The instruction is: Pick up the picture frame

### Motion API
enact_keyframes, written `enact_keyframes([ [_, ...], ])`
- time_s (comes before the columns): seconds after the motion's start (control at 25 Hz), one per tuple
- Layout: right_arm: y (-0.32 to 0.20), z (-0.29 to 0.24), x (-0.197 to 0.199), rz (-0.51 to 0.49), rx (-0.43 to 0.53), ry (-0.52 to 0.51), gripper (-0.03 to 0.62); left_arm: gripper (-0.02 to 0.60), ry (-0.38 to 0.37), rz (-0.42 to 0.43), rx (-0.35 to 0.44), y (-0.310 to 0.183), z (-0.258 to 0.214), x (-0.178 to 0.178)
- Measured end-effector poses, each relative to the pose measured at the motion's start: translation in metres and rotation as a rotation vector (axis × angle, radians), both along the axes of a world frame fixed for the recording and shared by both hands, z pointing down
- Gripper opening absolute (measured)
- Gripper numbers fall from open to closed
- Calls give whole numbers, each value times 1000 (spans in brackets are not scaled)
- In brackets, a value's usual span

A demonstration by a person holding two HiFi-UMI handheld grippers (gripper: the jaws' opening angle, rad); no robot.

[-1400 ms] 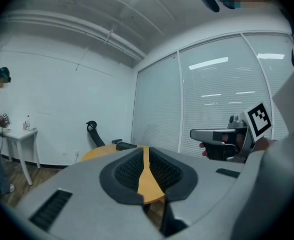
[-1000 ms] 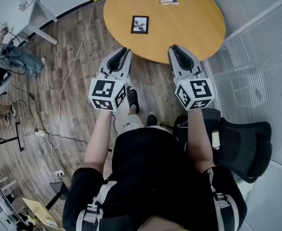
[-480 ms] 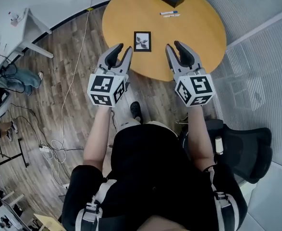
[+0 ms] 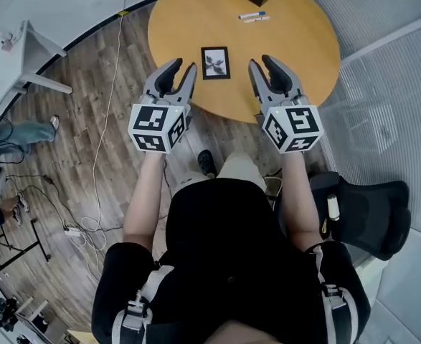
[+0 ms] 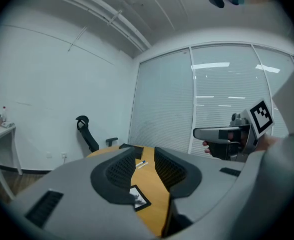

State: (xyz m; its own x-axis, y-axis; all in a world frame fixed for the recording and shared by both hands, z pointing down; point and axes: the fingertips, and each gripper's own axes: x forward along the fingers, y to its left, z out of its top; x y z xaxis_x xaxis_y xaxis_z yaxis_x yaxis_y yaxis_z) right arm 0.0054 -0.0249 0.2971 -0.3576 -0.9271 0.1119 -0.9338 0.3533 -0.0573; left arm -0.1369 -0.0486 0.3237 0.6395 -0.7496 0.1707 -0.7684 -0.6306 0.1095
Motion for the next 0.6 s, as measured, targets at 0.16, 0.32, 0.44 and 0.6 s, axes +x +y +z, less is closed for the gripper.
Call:
enact_keyframes([
  [0.16,-16,13,3,21,-29,0,130,115,8,10,-31,-17,15,2],
  [0.32,-29,24,1,40,-65,2,130,118,10,30,-73,-29,31,2],
  [0.44,-35,42,3,42,-98,7,130,120,8,32,-111,-39,51,6],
  [0.6,-49,71,13,37,-150,4,133,123,-7,29,-154,-53,77,18],
])
